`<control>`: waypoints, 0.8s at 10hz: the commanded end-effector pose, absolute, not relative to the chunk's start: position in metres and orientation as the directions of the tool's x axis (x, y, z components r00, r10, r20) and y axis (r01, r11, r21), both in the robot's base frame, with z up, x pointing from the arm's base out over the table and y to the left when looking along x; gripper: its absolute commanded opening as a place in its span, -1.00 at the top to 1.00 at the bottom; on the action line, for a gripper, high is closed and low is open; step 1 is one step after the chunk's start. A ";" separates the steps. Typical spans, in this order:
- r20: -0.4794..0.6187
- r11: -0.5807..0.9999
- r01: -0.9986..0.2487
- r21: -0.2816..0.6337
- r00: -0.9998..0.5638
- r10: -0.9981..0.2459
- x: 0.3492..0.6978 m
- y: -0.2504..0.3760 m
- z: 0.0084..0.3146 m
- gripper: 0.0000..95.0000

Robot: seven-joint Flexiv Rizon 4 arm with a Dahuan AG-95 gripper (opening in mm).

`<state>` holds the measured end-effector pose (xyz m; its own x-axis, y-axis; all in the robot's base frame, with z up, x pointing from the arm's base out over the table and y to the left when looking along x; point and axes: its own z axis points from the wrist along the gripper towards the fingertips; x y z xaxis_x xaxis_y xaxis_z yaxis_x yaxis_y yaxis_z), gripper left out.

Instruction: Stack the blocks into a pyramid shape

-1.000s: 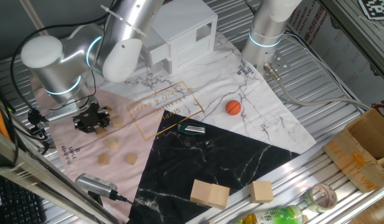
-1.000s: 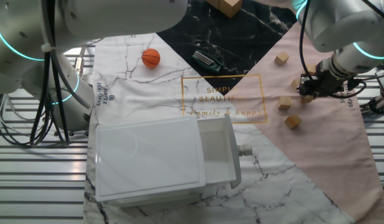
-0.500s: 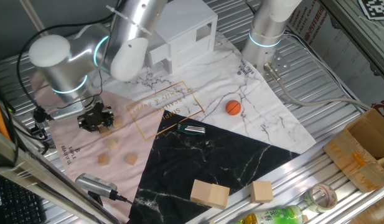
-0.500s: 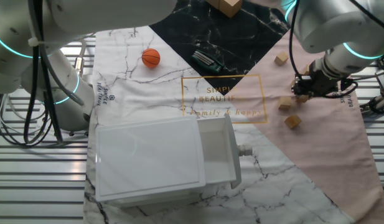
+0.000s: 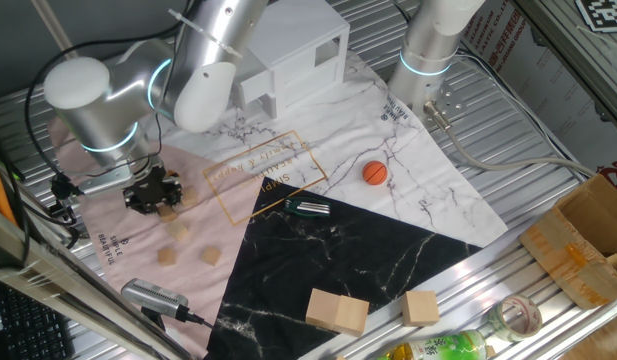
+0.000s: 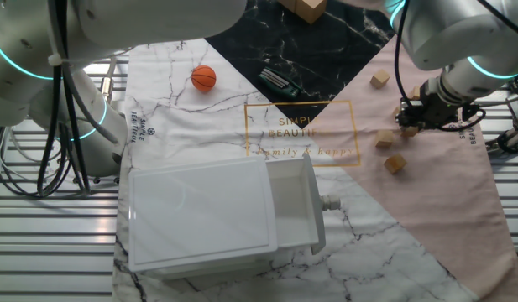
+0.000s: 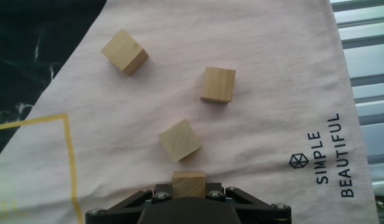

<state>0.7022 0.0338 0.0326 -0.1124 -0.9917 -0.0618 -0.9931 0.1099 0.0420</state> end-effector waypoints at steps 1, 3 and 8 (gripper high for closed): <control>-0.061 0.111 -0.993 0.043 -0.114 -0.992 0.704 0.037 0.032 1.00; -0.059 0.114 -0.992 0.044 -0.117 -0.991 0.705 0.040 0.032 1.00; -0.061 0.122 -0.992 0.042 -0.125 -0.990 0.704 0.045 0.031 1.00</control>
<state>0.7023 0.0461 0.0306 -0.1260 -0.9901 -0.0613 -0.9914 0.1234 0.0440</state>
